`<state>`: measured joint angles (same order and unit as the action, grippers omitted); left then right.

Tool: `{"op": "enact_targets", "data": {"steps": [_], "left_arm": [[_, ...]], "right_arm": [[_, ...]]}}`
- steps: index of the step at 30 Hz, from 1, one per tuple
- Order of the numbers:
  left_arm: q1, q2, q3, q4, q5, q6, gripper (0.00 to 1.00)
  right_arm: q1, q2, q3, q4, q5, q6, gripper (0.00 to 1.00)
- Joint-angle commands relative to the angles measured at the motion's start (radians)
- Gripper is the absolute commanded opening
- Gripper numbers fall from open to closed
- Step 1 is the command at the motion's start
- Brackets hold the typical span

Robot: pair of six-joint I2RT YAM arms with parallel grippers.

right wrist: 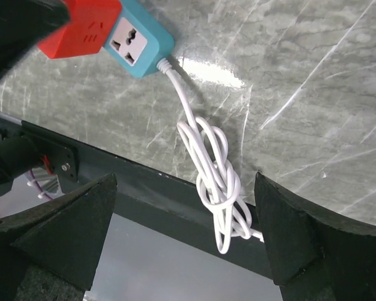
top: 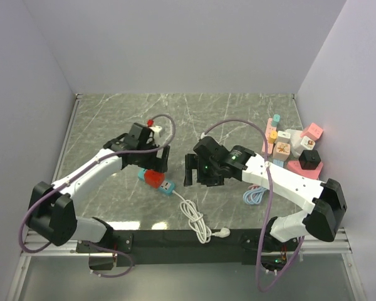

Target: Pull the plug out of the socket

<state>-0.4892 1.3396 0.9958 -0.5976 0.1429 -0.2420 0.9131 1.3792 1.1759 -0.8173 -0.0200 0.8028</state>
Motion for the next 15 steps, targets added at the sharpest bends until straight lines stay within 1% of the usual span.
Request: {"op": "enact_targets", "data": {"steps": [1, 3, 6, 11, 12, 13, 15], "left_arm": [[-0.057, 0.019, 0.053, -0.036, -0.140, 0.058, 0.99], [-0.069, 0.042, 0.053, -0.039, -0.170, 0.063, 0.99], [-0.095, 0.062, 0.050, -0.037, -0.152, 0.063, 0.98], [-0.133, 0.086, 0.023, -0.045, -0.155, 0.049, 0.85], [-0.137, 0.081, 0.017, -0.039, -0.152, 0.040, 0.83], [-0.140, 0.078, 0.011, -0.036, -0.152, 0.035, 0.78], [-0.144, 0.066, -0.008, -0.030, -0.152, 0.024, 0.76]], "right_arm": [[-0.025, -0.028, -0.039, 0.047, -0.043, -0.014, 0.96], [-0.040, -0.040, -0.059, 0.070, -0.061, -0.010, 0.97], [-0.057, -0.046, -0.107, 0.138, -0.110, -0.019, 0.96], [-0.079, -0.008, -0.156, 0.271, -0.198, -0.079, 0.96], [-0.082, 0.001, -0.160, 0.291, -0.239, -0.089, 0.96], [-0.091, 0.009, -0.170, 0.335, -0.256, -0.111, 0.96], [-0.102, 0.041, -0.173, 0.368, -0.274, -0.131, 0.96]]}}
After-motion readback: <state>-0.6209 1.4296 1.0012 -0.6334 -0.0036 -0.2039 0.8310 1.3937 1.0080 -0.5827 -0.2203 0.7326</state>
